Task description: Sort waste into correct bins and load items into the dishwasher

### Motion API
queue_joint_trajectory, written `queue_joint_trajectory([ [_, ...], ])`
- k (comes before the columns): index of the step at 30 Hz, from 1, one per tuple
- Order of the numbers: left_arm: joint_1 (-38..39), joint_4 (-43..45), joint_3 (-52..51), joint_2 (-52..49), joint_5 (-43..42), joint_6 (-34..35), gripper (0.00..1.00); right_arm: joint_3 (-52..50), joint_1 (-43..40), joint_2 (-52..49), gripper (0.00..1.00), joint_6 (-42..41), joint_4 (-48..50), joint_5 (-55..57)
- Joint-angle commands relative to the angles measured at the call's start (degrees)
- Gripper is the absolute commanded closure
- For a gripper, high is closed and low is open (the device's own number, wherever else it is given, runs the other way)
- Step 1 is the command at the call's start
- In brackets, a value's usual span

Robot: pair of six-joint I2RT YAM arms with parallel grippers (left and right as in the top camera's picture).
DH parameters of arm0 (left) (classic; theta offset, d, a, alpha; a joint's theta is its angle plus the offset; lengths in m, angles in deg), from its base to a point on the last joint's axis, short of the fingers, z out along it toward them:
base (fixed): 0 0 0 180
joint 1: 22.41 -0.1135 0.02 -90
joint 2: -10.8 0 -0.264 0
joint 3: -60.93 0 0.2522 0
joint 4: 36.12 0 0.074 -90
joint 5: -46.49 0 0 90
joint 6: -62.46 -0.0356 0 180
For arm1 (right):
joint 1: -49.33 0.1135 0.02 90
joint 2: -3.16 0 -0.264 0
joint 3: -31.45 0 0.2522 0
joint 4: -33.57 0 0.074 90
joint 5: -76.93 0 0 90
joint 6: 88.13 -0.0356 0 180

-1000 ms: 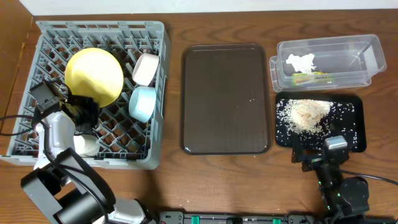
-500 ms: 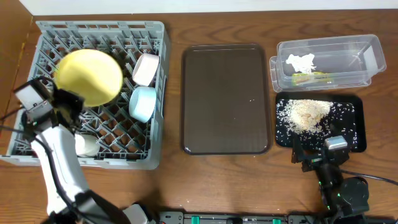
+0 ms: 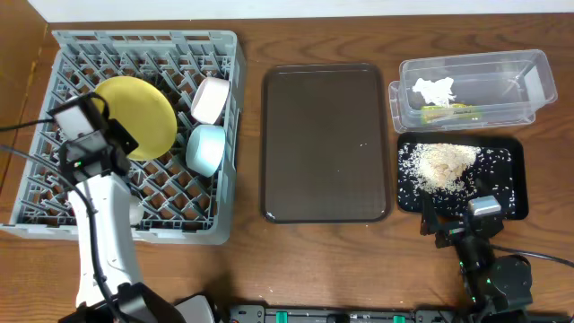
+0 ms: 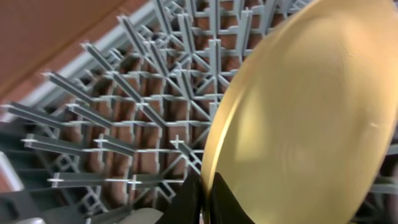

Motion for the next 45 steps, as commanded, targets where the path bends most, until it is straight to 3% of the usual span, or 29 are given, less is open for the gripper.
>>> queue_joint_trajectory([
  [1, 3.89, -0.13, 0.04, -1.62, 10.27, -1.73, 0.93, -0.09, -0.76, 0.20, 0.01, 0.61, -0.24, -0.02],
  [6, 7.85, -0.17, 0.04, -1.55, 11.23, -2.60, 0.92, -0.09, -0.76, 0.20, 0.01, 0.61, -0.24, -0.02],
  [7, 9.16, -0.72, 0.04, -1.55, 11.04, -2.58, 0.84, -0.09, -0.76, 0.20, 0.01, 0.61, -0.24, -0.02],
  [8, 10.40, -1.51, 0.04, -1.55, 10.27, -2.56, 0.65, -0.09, -0.76, 0.20, 0.01, 0.61, -0.24, -0.02],
  [9, 11.91, -2.56, 0.04, -1.55, 8.92, -2.56, 0.54, -0.09, -0.76, 0.20, 0.01, 0.61, -0.24, -0.02],
  [11, 14.71, -4.79, 0.07, -1.31, 7.32, -2.08, 0.38, -0.09, -0.76, 0.20, 0.01, 0.61, -0.24, -0.02],
  [15, 20.92, -14.97, 1.92, 5.68, 7.34, -0.07, 0.25, -0.09, -0.76, 0.20, 0.01, 0.61, -0.24, -0.02],
  [18, 25.59, -22.67, 2.49, 14.75, 5.31, 3.80, 0.22, -0.09, -0.76, 0.20, 0.01, 0.61, -0.24, -0.02],
  [24, 34.12, -23.58, 2.47, 29.14, -24.59, 4.00, 0.14, -0.09, -0.76, 0.20, 0.01, 0.61, -0.24, -0.04],
  [26, 35.26, -23.87, 2.49, 31.28, -28.76, 3.96, 0.13, -0.09, -0.76, 0.20, 0.01, 0.61, -0.24, -0.04],
  [31, 35.32, -23.19, 2.47, 35.04, -27.39, 3.98, 0.08, -0.09, -0.76, 0.20, 0.01, 0.63, -0.24, -0.02],
  [35, 35.34, -14.01, -0.37, 34.67, -16.55, 3.96, 0.08, -0.09, -0.76, 0.20, 0.01, 0.61, -0.24, -0.02],
  [39, 33.33, 0.83, -14.36, 44.59, -12.87, 3.98, 0.07, -0.09, -0.76, 0.20, 0.01, 0.61, -0.24, -0.02],
  [45, 32.28, 8.57, -32.94, 61.96, -12.61, 4.37, 0.07, -0.09, -0.76, 0.20, 0.01, 0.61, -0.24, -0.02],
])
